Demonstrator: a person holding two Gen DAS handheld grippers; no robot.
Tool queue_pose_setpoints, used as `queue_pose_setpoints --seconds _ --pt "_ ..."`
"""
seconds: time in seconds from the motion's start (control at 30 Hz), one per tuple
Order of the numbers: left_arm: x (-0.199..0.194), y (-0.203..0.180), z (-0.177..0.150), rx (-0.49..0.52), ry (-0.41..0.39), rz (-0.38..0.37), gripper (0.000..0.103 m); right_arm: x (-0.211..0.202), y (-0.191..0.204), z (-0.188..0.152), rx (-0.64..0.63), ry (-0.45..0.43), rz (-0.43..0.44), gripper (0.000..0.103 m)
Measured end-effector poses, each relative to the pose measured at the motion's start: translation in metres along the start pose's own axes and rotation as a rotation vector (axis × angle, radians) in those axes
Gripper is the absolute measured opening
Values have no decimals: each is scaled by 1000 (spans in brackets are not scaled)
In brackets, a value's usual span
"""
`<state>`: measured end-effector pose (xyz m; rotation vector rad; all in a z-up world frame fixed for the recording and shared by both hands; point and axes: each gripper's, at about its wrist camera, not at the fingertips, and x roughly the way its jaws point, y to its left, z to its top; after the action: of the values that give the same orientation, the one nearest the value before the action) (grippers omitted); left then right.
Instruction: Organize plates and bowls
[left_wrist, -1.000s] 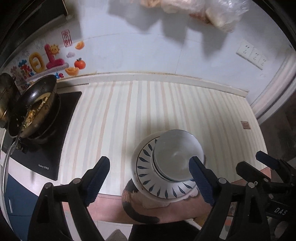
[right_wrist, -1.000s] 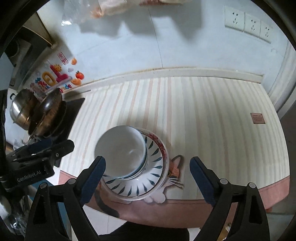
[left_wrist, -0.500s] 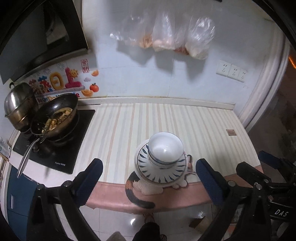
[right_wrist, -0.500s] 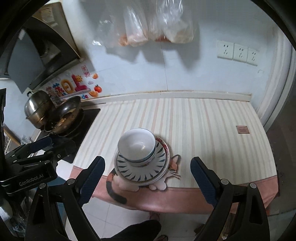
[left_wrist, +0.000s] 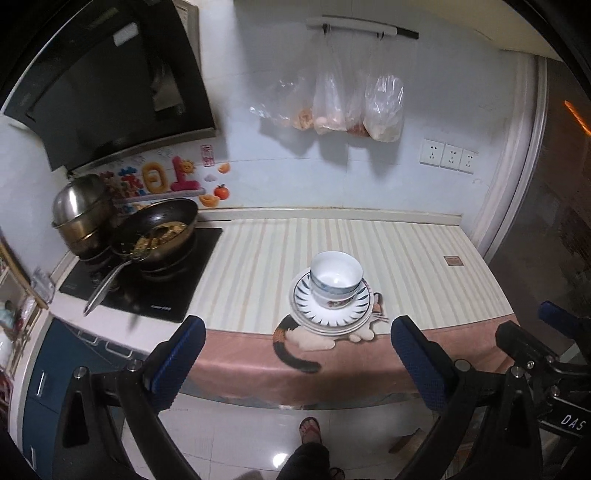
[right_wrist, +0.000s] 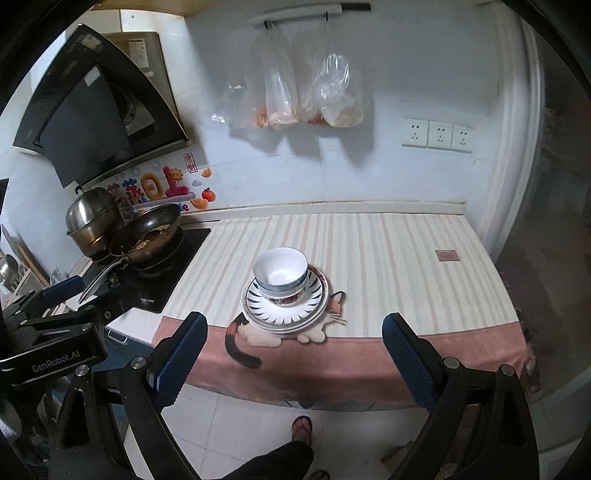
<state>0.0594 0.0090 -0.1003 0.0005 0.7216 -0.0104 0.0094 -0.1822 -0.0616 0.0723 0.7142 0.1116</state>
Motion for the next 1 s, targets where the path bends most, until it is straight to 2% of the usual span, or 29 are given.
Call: queue_pose_setpoints --seconds 0.2,0.43,0.67,1.0 --pt "-33 5 -24 -15 -33 30 103 -39 6 -32 -6 -22 -20 98" --pt "-49 12 -41 -29 -41 61 103 -55 8 -50 -14 -16 -25 99" --pt "-51 16 -50 -31 -34 61 103 -59 11 -49 -31 -28 -29 99" --pt "-48 18 -47 -34 -39 63 103 -55 17 -38 -57 -35 -35 99"
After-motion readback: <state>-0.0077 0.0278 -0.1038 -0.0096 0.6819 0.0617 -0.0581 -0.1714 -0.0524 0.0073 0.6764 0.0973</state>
